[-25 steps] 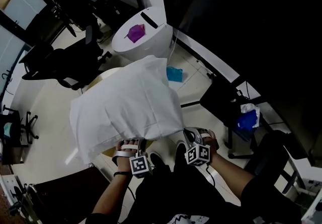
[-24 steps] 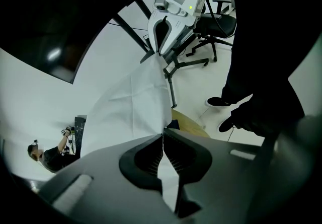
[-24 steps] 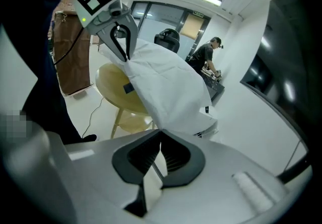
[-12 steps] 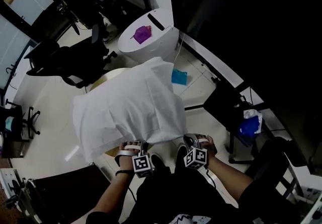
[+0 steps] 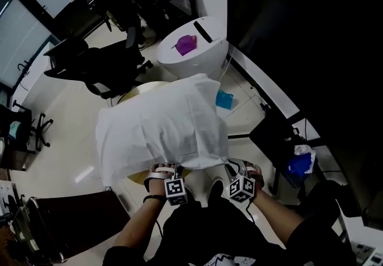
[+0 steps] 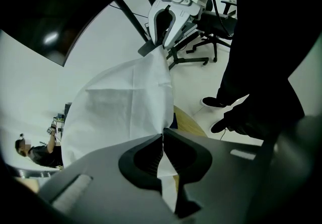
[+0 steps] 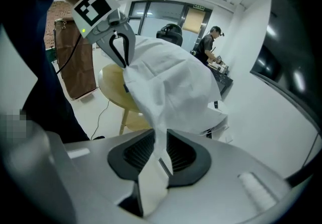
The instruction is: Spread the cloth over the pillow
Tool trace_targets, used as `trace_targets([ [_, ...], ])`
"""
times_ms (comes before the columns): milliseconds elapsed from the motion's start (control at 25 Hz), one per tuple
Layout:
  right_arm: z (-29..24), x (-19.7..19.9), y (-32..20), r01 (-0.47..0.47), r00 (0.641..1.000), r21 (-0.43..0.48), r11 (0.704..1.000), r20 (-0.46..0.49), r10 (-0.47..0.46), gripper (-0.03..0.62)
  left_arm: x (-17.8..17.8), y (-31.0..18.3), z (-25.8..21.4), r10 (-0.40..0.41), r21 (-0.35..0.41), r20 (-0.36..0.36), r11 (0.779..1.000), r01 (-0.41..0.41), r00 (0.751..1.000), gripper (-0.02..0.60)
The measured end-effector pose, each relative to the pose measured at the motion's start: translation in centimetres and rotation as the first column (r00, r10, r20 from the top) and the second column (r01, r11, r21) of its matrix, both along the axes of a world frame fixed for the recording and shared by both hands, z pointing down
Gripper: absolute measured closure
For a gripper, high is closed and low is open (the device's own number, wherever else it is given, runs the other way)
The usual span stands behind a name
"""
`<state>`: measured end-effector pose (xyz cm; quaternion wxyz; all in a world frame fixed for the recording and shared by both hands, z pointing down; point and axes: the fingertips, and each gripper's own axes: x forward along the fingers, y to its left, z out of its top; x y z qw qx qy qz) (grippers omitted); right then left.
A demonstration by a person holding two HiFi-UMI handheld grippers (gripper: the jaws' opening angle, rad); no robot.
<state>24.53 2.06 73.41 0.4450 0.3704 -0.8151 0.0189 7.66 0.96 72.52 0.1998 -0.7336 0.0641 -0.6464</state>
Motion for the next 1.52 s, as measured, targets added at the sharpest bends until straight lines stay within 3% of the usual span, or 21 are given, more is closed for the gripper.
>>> trace_targets([
  [280,-6.6,0.9,-1.3,-0.013,0.985,0.092,0.996,0.171,-0.003,0.462,0.6,-0.2,-1.9,-0.058,0.014,-0.069,0.998,0.059,0.996,0.564],
  [480,-8.9,1.3,-1.0,0.053,0.991,0.136,0.989,0.115,-0.068,0.436,-0.2,1.2,-3.3,-0.077,0.009,-0.122,0.997,0.078,0.990,0.530],
  [640,-8.9,2.1,-0.5,0.041,0.996,0.125,0.991,0.074,-0.051,0.433,-2.3,3.1,-3.9,-0.105,-0.005,-0.155,0.994,0.106,0.982,0.515],
  [800,-9.8,1.4,-0.8,0.010,0.998,0.144,0.990,0.055,-0.018,0.433,-6.4,3.4,-4.9,-0.164,0.040,-0.194,0.984,0.175,0.967,0.515],
  [1040,-13.3,-7.1,-2.0,0.019,0.993,0.212,0.977,0.113,-0.044,0.433,-16.3,2.9,-4.7,-0.240,0.137,-0.184,0.954,0.267,0.953,0.504],
  [1320,-16.3,-20.3,-2.4,0.078,0.983,0.231,0.970,0.144,-0.113,0.433,-29.3,3.6,-4.2,-0.336,0.217,-0.114,0.910,0.353,0.935,0.362],
  [1520,-16.4,-28.4,-2.5,0.121,0.975,0.229,0.966,0.157,-0.160,0.434,-35.1,3.4,-2.7,-0.348,0.221,-0.119,0.904,0.366,0.930,0.354],
])
